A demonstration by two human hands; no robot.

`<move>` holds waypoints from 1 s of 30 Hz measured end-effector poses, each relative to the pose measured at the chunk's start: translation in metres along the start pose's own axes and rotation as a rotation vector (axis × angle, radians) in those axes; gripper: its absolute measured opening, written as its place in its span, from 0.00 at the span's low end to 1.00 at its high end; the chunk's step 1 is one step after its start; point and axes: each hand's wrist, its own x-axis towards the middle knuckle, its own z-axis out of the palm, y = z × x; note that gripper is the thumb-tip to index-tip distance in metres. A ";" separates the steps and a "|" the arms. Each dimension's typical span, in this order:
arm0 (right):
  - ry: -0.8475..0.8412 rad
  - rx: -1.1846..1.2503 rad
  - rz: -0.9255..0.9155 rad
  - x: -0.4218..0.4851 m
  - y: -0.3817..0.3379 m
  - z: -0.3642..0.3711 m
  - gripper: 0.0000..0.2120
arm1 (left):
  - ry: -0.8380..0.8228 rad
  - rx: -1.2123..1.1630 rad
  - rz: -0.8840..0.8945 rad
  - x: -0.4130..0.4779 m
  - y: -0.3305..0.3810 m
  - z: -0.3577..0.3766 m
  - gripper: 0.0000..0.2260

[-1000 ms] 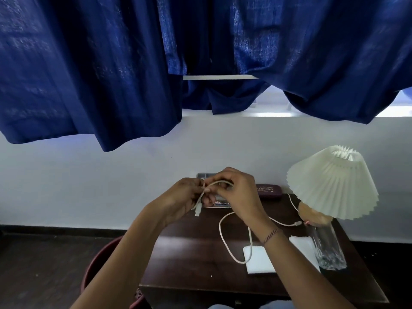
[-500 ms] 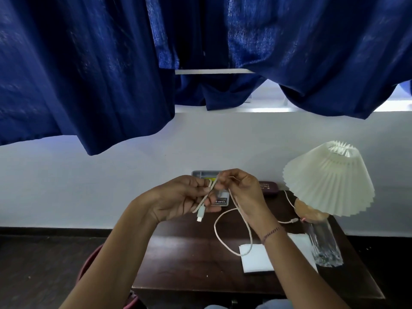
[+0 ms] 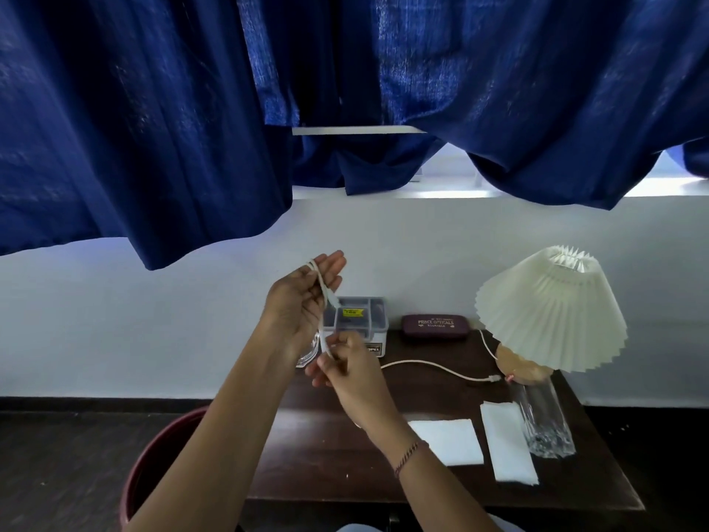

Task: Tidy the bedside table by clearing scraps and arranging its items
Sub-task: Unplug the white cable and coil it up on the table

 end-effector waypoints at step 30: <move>-0.025 0.036 -0.101 0.044 -0.040 -0.067 0.07 | -0.444 0.212 -0.549 -0.019 -0.007 -0.055 0.40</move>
